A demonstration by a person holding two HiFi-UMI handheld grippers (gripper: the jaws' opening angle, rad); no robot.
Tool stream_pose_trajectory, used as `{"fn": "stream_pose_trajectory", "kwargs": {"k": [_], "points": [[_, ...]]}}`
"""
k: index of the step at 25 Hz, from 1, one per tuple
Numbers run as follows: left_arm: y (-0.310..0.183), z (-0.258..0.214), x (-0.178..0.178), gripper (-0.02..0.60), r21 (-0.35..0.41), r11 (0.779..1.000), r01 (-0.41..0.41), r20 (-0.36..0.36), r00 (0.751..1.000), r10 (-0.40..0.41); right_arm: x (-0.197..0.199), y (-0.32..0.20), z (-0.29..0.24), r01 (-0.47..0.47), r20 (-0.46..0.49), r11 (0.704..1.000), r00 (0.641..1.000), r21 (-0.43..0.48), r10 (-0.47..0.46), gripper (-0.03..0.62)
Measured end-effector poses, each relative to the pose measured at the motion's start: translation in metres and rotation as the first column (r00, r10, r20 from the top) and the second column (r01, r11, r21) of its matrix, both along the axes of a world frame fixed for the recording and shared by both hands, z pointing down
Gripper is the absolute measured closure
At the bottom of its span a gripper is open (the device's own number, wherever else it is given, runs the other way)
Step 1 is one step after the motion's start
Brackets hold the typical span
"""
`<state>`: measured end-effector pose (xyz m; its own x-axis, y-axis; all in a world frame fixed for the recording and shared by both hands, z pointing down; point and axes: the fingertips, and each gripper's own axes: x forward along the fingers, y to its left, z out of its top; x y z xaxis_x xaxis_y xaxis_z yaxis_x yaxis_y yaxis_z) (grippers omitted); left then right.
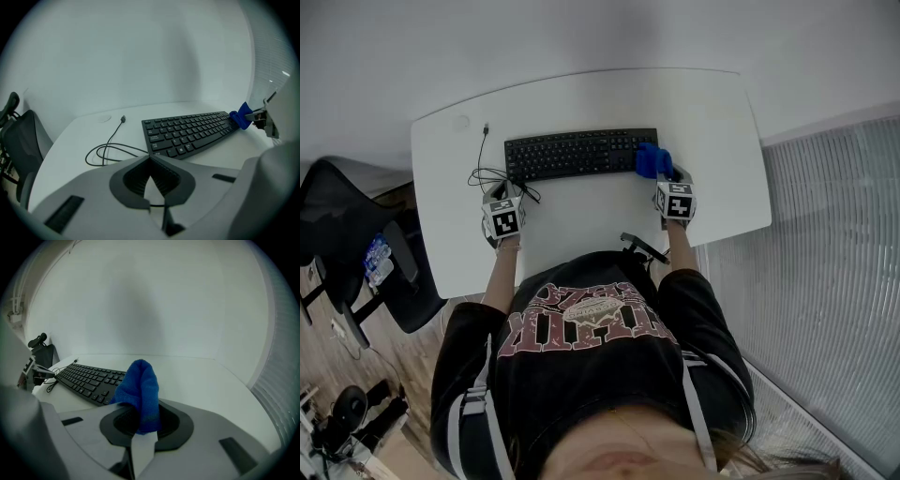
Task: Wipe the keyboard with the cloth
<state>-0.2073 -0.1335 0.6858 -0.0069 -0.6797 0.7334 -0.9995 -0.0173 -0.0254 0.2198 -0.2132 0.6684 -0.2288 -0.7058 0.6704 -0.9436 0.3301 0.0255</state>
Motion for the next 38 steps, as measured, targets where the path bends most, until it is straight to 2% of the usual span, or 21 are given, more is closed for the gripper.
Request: {"fn": "stream_pose_trajectory", "kwargs": {"k": [11,19,23,27,33,38], "points": [[0.003,-0.006,0.004,0.551,0.0,1.0,0.004,-0.005,1.0,-0.004,0.046,0.004,-0.005,-0.1,-0.035,0.995,0.994,-0.005,0.1,0.53],[0.003,-0.007,0.009,0.551,0.016,1.0,-0.003,0.013,1.0,0.003,0.064,0.0,-0.022,-0.167,0.029,0.985,0.986,0.045,0.166,0.53],[0.001,-0.012,0.011,0.549,0.021,0.999,-0.034,0.065,0.997,0.033,0.051,-0.004,-0.029,-0.131,0.028,0.99,0.991,0.059,0.13,0.53],[-0.003,-0.028,0.017,0.549,0.063,0.996,-0.056,0.089,0.995,0.051,0.035,-0.003,-0.034,-0.092,0.032,0.994,0.995,0.062,0.091,0.53],[-0.011,-0.036,0.03,0.549,0.097,0.989,-0.109,0.099,0.99,0.1,-0.01,-0.002,-0.027,-0.027,0.054,0.998,0.998,0.056,0.024,0.53],[-0.013,-0.039,0.048,0.549,0.101,0.983,-0.151,0.072,0.987,0.145,-0.047,0.0,-0.031,0.025,0.079,0.999,0.996,0.049,-0.029,0.53]]}}
